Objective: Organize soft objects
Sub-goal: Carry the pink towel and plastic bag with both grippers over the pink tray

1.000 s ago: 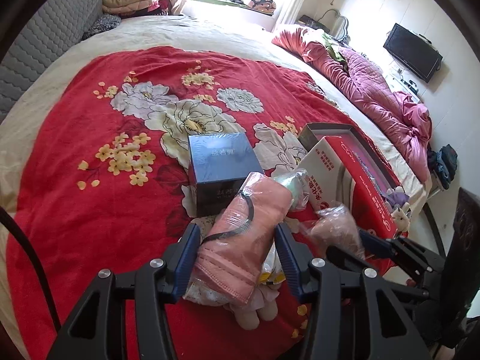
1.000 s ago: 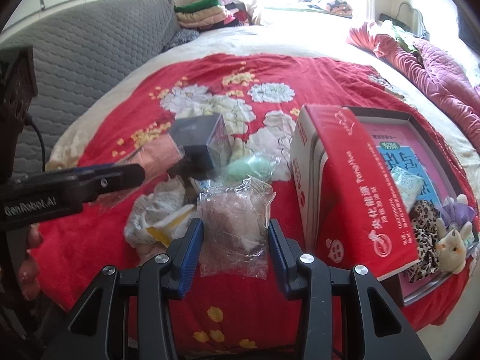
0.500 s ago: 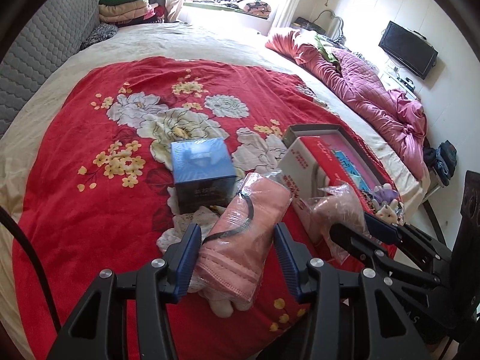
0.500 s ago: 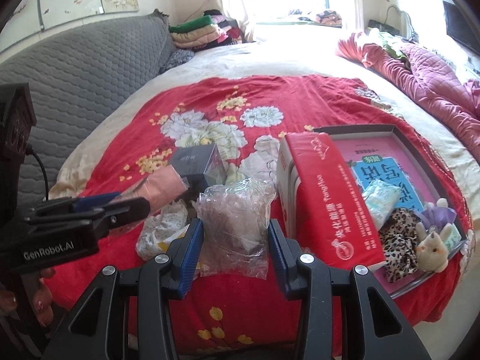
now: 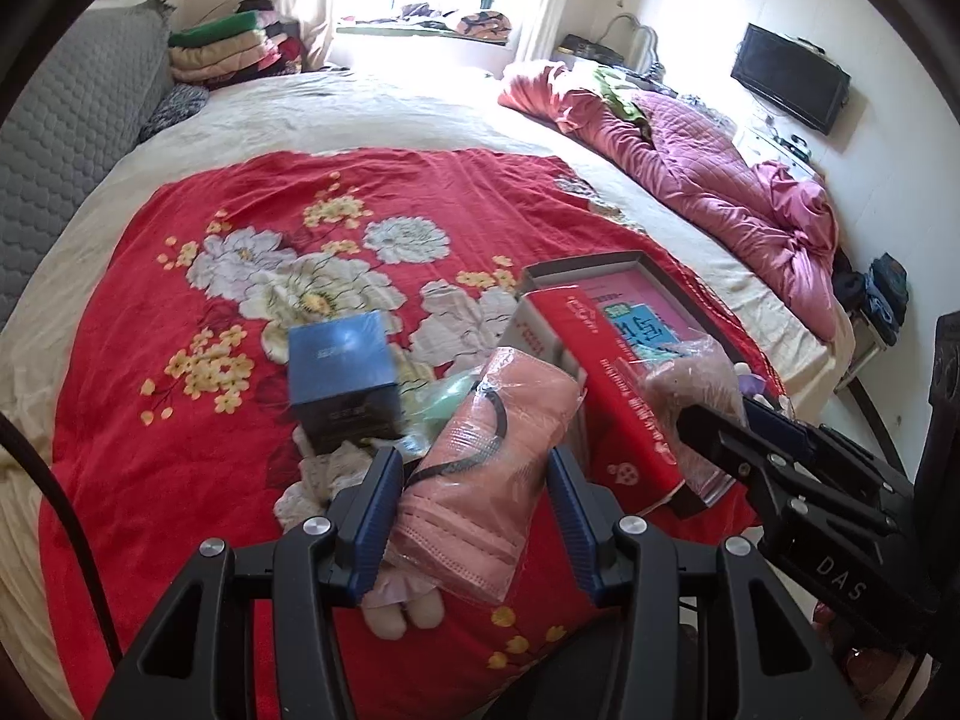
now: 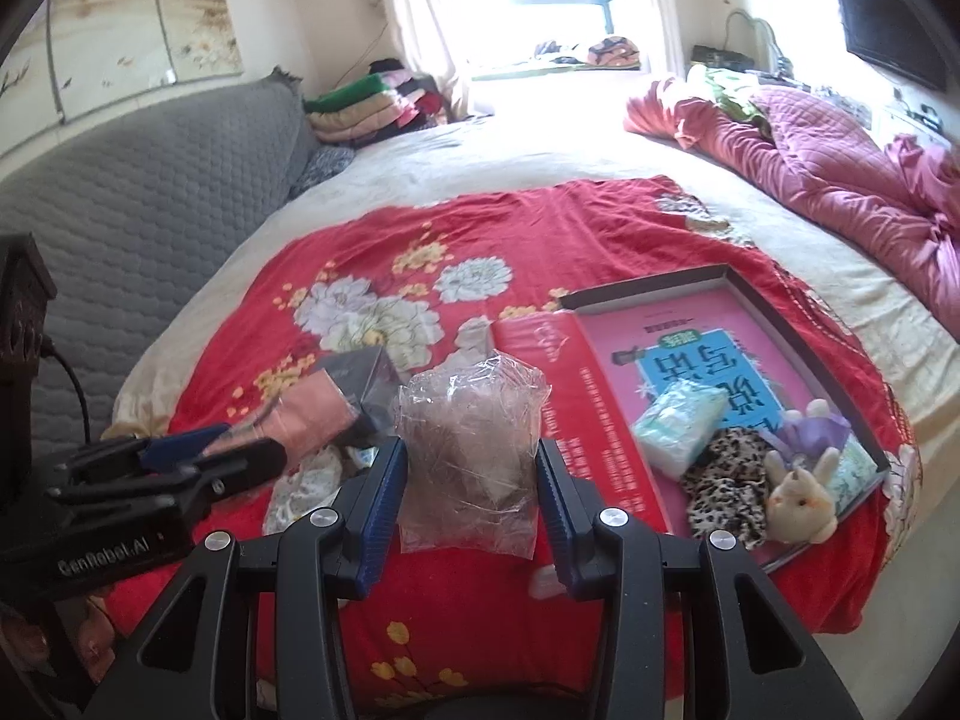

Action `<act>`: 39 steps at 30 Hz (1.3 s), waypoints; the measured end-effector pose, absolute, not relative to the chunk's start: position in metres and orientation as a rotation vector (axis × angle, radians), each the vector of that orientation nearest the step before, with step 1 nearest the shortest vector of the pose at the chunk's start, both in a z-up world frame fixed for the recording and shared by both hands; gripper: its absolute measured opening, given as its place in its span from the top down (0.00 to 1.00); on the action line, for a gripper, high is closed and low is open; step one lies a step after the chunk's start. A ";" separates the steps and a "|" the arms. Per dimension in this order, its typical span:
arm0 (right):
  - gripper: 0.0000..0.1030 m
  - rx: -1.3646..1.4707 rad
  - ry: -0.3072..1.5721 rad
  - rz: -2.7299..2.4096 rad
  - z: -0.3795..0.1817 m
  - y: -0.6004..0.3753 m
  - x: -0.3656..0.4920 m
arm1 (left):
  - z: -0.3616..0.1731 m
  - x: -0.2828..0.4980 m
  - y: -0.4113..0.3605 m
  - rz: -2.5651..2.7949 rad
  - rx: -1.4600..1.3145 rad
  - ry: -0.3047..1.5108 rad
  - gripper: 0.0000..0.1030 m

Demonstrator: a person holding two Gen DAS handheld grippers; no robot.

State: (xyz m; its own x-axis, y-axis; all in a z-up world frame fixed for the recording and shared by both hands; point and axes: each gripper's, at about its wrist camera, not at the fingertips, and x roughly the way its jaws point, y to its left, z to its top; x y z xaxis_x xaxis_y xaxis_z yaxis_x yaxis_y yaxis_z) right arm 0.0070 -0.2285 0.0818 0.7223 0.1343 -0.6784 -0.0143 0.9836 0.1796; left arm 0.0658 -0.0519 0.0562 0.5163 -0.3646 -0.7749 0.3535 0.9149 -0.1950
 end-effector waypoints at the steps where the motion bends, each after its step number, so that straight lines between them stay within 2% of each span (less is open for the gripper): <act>1: 0.57 0.172 0.757 0.081 0.083 -0.231 0.006 | 0.059 0.065 -0.057 -0.438 -0.004 0.928 0.52; 20: 0.57 0.250 0.657 -0.046 0.116 -0.307 -0.021 | 0.090 0.058 -0.146 -0.536 0.086 0.883 0.52; 39: 0.57 0.305 0.605 -0.140 0.128 -0.374 -0.044 | 0.082 0.050 -0.213 -0.576 0.171 0.888 0.52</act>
